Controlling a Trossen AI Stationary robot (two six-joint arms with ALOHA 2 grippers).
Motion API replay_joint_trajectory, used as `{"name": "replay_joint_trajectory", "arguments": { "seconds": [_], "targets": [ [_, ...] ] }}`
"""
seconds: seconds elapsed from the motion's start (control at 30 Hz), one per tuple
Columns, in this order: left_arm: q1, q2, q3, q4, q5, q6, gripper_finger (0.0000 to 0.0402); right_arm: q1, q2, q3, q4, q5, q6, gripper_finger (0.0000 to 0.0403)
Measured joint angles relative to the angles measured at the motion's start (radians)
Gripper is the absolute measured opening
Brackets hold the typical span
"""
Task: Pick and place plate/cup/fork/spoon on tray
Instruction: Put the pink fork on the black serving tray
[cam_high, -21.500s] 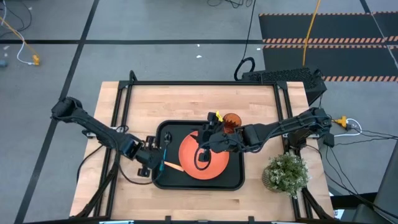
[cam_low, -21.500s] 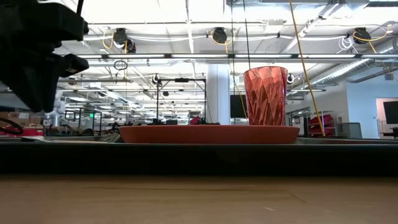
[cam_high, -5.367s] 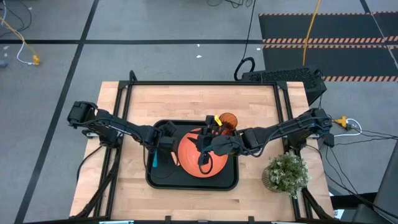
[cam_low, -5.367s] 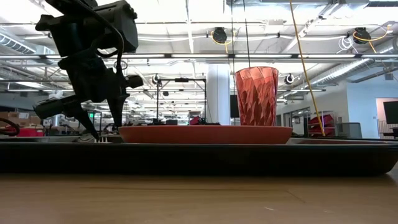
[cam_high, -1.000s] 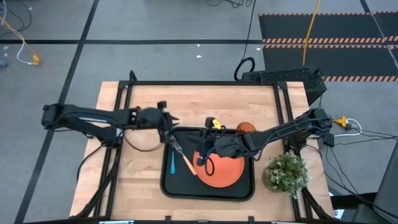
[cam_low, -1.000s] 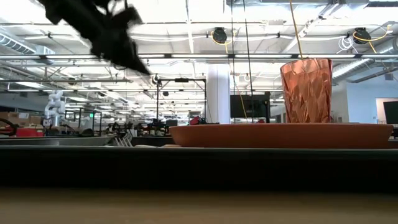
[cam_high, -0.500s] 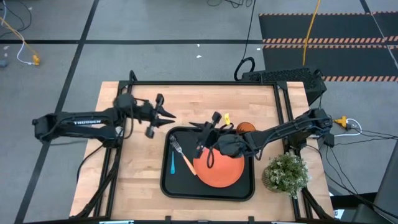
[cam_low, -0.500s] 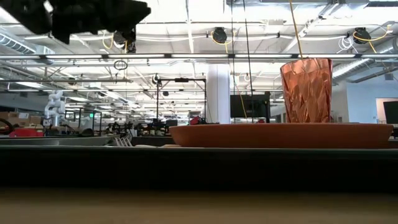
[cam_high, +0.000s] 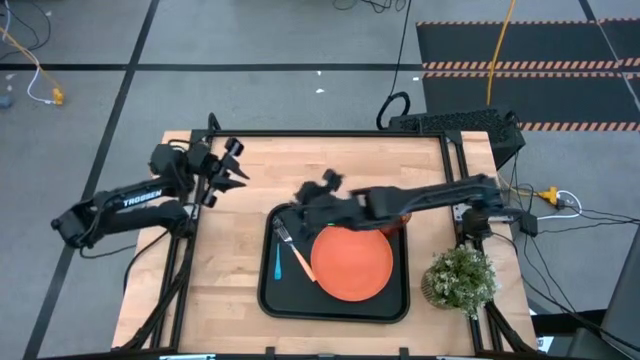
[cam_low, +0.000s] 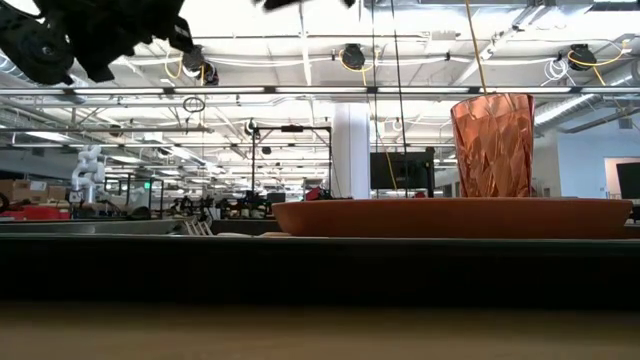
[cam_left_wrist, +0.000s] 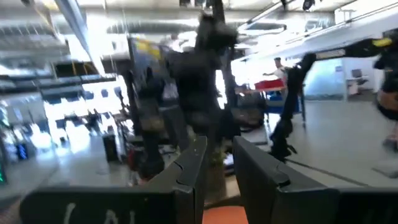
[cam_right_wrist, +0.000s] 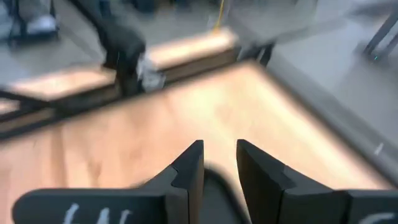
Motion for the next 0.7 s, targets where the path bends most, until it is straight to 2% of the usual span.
{"name": "replay_joint_trajectory", "arguments": {
  "seconds": [0.17, 0.27, 0.33, 0.53, 0.7],
  "targets": [
    [0.058, -0.057, 0.000, 0.195, -0.010, -0.119, 0.0081, -0.016, 0.195, 0.196, -0.276, -0.165, 0.164, 0.0089],
    [0.089, -0.097, 0.000, 0.306, -0.043, -0.212, 0.0081, -0.019, 0.284, 0.241, -0.442, -0.247, 0.283, 0.0089],
    [0.105, -0.121, 0.000, 0.327, -0.052, -0.244, 0.0081, -0.018, 0.319, 0.241, -0.481, -0.284, 0.327, 0.0089],
    [0.140, -0.159, 0.000, 0.326, -0.092, -0.253, 0.0081, -0.017, 0.350, 0.242, -0.344, -0.361, 0.342, 0.0089],
    [0.141, -0.158, 0.000, 0.326, -0.094, -0.255, 0.0081, -0.020, 0.329, 0.243, -0.198, -0.368, 0.307, 0.0089]
  ]
}}
